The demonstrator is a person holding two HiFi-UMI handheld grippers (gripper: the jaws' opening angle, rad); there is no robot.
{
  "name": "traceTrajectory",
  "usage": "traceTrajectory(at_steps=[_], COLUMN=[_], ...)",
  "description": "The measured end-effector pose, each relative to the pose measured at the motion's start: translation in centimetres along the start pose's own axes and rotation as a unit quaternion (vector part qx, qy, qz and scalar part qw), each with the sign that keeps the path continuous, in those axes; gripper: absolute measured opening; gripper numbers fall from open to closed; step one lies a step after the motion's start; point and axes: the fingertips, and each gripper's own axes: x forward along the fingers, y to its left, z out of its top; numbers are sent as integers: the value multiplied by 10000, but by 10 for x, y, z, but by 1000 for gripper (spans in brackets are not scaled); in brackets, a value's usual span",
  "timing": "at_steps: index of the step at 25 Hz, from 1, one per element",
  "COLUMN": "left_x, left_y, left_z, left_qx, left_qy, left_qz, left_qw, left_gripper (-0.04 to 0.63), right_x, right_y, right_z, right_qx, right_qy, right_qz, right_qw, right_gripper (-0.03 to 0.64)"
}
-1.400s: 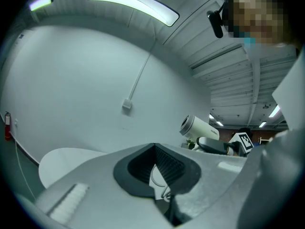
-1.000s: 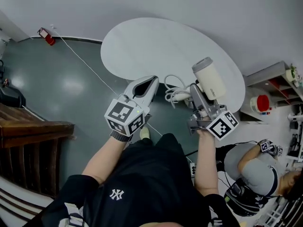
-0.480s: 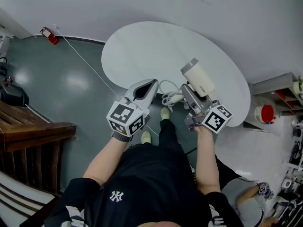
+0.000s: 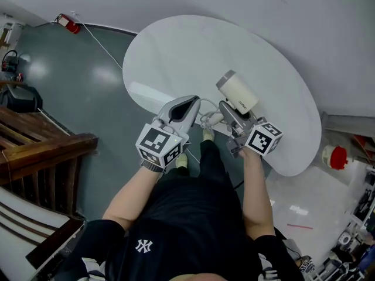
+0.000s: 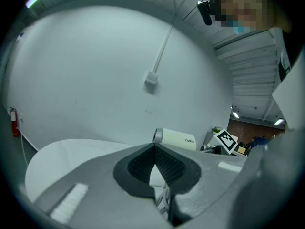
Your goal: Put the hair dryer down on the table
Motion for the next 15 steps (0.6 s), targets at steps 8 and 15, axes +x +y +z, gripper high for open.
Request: traceTrajectory(at_steps=[8,15], left_x=[52,92], left_y=[30,42], left_z=[-29,-50], left_qx=[-234,-411], left_qy=[327,587], left_qz=[301,278], left_qw=[9987,9970], left_gripper=[0,0], right_x=[34,50], right_y=[-78,-117], right_z=[-21,-33], right_qx=[569,903], right_qy=[675,1071], right_qz=[8,20], right_qw=[9961,9901], right_gripper=[213,213])
